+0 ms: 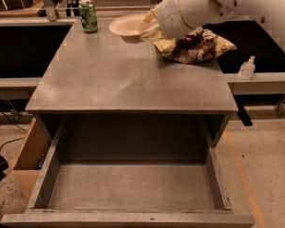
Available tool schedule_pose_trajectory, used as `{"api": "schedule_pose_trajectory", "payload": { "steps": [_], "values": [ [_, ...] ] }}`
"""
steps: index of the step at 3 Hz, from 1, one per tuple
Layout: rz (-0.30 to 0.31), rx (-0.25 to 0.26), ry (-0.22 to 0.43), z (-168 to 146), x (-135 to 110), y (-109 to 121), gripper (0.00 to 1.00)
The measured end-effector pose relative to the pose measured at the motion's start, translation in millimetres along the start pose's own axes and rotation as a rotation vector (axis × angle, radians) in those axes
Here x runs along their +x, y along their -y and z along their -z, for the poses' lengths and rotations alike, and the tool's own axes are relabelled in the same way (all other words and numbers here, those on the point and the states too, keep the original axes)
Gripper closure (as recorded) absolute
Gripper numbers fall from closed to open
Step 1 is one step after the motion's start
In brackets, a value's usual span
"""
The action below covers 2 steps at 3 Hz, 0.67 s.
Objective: Move paper bowl near green can
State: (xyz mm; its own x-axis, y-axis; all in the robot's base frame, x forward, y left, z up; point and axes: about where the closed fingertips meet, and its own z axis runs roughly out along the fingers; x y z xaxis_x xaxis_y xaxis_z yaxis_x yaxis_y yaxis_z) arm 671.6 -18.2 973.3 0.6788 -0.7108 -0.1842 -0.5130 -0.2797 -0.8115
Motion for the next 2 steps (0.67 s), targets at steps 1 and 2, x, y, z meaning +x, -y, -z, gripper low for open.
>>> {"api": "schedule_pose_trajectory", "payload": {
  "steps": [1,2],
  "values": [
    [0.011,0.049,0.013,-24.2,23.2,43.0,1.0],
    [0.009,0.049,0.012,-25.7,24.1,42.2,1.0]
  ]
}}
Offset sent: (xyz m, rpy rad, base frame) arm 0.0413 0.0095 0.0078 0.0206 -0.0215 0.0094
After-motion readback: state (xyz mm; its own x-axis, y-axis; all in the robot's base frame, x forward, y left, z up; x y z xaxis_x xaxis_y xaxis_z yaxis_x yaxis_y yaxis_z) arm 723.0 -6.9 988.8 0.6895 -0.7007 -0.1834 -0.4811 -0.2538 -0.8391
